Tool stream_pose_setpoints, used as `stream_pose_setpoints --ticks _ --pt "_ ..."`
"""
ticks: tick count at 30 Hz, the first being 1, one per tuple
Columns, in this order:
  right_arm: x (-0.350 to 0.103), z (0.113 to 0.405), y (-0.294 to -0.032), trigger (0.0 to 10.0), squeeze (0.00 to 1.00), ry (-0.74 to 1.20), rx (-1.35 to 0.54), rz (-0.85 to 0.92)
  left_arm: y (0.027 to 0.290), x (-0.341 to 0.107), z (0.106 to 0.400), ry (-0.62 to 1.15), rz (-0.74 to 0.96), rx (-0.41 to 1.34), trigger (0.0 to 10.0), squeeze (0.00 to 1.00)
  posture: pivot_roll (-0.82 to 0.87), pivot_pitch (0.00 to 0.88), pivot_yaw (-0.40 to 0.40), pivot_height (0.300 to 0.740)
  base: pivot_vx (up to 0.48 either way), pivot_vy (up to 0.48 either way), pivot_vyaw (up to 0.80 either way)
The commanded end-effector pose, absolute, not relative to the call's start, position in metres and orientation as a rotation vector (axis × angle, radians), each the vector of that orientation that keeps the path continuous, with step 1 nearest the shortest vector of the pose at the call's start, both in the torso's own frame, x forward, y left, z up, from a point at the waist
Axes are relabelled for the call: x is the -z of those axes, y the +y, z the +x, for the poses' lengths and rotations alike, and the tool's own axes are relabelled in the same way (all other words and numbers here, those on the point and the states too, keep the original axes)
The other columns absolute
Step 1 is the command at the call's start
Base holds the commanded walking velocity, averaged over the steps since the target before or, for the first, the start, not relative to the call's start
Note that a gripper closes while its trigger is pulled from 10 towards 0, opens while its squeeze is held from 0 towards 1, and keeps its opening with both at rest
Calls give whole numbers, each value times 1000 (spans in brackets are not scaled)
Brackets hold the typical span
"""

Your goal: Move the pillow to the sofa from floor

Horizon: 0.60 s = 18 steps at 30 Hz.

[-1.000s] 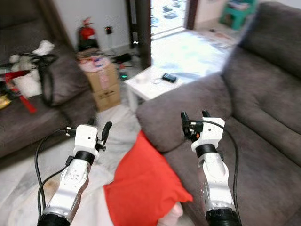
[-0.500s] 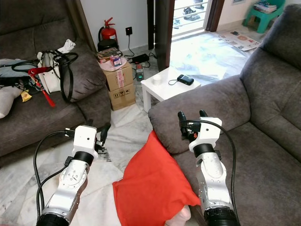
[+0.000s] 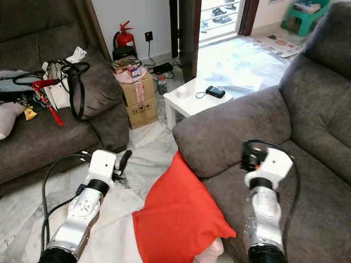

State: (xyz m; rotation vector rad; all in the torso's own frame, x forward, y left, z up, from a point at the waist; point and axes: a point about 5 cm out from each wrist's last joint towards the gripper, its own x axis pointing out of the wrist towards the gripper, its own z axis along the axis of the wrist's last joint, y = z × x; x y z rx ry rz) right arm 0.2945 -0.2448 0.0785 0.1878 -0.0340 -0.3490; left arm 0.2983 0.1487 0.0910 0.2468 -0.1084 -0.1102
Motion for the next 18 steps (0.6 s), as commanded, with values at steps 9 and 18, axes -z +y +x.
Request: stream_pose_setpoints --ticks 9,18 --pt "-99 302 -199 10000 0 -161 55 109 168 -103 288 -179 228 -14 10000 0 -85 20 73 740 0 0 0" --pt "-102 294 -189 10000 0 -192 -61 92 168 -107 271 -195 207 -41 10000 0 -78 0 72 740 0 0 0"
